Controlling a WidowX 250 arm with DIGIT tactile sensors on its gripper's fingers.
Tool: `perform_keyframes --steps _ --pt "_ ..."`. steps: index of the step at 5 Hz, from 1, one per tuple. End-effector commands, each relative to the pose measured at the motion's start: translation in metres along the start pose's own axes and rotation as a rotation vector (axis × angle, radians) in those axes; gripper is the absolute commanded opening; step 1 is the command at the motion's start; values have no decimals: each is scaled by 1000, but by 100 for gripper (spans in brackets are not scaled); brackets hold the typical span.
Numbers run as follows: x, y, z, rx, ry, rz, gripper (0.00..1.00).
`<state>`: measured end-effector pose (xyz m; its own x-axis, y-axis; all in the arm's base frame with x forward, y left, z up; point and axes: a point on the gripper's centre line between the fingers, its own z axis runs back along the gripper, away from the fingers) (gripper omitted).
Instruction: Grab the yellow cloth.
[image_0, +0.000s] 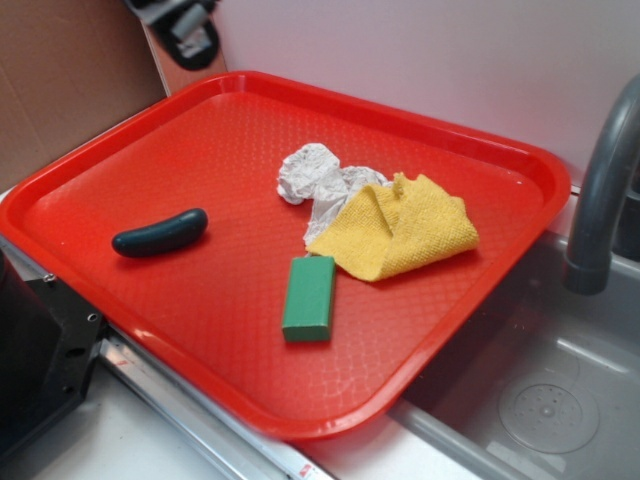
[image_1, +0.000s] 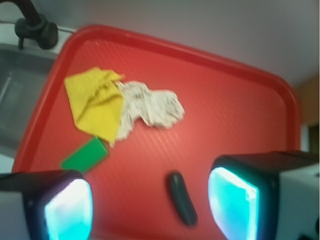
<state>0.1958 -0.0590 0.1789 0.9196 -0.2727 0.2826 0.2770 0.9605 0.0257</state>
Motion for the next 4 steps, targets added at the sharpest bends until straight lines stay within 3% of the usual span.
perform_keyframes --steps 1,2,4 --pt "38 -33 -55 -101 -53 -30 100" --pt "52 -52 -91 -83 -42 -84 100" --pt "57 -72 -147 -133 33 -174 100"
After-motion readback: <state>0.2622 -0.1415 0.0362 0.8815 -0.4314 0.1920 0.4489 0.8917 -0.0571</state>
